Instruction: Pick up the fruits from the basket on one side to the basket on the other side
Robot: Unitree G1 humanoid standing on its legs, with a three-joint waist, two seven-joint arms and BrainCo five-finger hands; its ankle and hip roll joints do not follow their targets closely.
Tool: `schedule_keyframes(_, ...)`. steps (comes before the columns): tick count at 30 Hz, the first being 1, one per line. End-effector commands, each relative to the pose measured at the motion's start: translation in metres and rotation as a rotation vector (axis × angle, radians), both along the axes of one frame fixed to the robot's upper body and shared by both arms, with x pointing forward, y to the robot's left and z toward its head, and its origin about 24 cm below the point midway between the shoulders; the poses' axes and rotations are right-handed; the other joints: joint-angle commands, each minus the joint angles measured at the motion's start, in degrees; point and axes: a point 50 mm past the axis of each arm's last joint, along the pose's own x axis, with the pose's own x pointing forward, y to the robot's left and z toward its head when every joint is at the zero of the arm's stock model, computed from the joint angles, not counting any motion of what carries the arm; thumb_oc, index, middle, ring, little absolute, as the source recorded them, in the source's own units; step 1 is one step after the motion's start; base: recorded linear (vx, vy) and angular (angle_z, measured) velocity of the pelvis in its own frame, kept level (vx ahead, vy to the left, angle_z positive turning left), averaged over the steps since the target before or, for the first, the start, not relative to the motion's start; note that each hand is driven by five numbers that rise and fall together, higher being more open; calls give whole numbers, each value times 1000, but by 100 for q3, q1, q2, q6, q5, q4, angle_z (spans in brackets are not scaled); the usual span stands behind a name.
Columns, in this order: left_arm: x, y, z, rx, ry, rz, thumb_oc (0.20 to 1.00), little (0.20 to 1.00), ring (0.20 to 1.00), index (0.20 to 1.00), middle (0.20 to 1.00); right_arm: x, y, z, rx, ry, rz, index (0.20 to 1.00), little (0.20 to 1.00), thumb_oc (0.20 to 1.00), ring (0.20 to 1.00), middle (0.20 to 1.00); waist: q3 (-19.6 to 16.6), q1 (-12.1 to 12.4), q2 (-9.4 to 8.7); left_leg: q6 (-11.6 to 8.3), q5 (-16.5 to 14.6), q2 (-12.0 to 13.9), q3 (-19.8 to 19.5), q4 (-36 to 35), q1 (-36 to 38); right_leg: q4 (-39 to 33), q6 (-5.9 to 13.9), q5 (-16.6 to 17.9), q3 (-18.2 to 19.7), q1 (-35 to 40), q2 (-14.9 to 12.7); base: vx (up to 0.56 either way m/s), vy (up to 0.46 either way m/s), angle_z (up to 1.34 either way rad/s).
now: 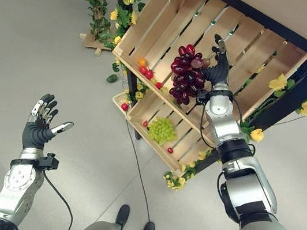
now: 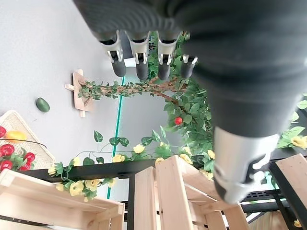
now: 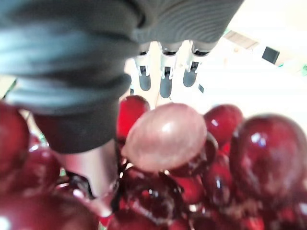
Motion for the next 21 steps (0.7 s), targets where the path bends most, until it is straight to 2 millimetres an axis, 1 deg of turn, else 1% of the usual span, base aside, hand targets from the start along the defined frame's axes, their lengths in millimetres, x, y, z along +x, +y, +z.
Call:
schedule_keyframes(1,3,5,24,35,-104,-11,1000,1000,1000,1000,1000,-6,8,54,55,-206,46,1000,1000,1000,1000,1000,-30,14,-183,-62,-689,-54,60,322,362,-52,643,593,317,158,-436,0,0,0)
schedule_keyframes(9,3,3,23,34,-104,-13,1000,1000,1000,1000,1000,-7,7,49,64,-197,39,1000,1000,1000,1000,1000,-26,-3,-167,-62,-697,-51,66,333,363,-23,646,586,331,136,-430,0,0,0)
schedule_keyframes(10,3,4,23,34,-101,-9,1000,1000,1000,1000,1000,-6,4,45,99,-189,27,1000,1000,1000,1000,1000,-26,-2,-154,-61,-697,-47,68,331,361,-23,648,584,325,129,-430,0,0,0)
schedule_keyframes(11,3,4,23,34,-99,-4,1000,1000,1000,1000,1000,-5,2,41,173,-170,15,1000,1000,1000,1000,1000,-22,0,-147,-59,-696,-50,67,328,356,-27,646,587,327,125,-427,0,0,0)
schedule_keyframes(13,4,5,23,37,-92,5,1000,1000,1000,1000,1000,-2,2,37,241,-145,14,1000,1000,1000,1000,1000,-16,-6,-145,-62,-692,-48,73,330,350,-25,643,589,335,118,-424,0,0,0)
schedule_keyframes(14,4,5,22,37,-86,8,1000,1000,1000,1000,1000,0,1,31,357,-119,2,1000,1000,1000,1000,1000,-12,-5,-141,-63,-690,-46,77,330,346,-29,641,597,342,116,-420,0,0,0)
schedule_keyframes(15,4,5,22,38,-86,9,1000,1000,1000,1000,1000,0,1,31,360,-119,4,1000,1000,1000,1000,1000,-10,-5,-150,-63,-691,-47,79,331,348,-28,641,595,344,116,-420,0,0,0)
schedule_keyframes(16,4,6,22,38,-81,13,1000,1000,1000,1000,1000,3,4,27,432,-91,7,1000,1000,1000,1000,1000,-3,4,-145,-66,-689,-47,84,330,346,-25,636,599,346,110,-415,-14,-1,-3)
schedule_keyframes(17,4,8,21,46,-59,21,1000,1000,1000,1000,1000,8,11,22,532,-26,48,1000,1000,1000,1000,1000,9,-10,-160,-74,-689,-39,109,329,347,-14,630,610,357,91,-406,-15,0,-4)
schedule_keyframes(18,4,8,21,46,-59,21,1000,1000,1000,1000,1000,8,11,22,532,-26,49,1000,1000,1000,1000,1000,10,-10,-160,-74,-689,-39,109,329,347,-14,630,610,357,90,-406,-11,-4,-9)
schedule_keyframes(19,3,10,20,41,-44,24,1000,1000,1000,1000,1000,10,16,21,529,14,65,1000,1000,1000,1000,1000,10,-17,-180,-81,-686,-32,126,321,354,-13,631,624,363,87,-406,-1,-7,-7)
schedule_keyframes(21,3,11,20,42,-39,25,1000,1000,1000,1000,1000,11,17,21,527,24,66,1000,1000,1000,1000,1000,11,-20,-183,-83,-686,-32,130,322,354,-11,630,628,366,88,-405,0,-3,-3)
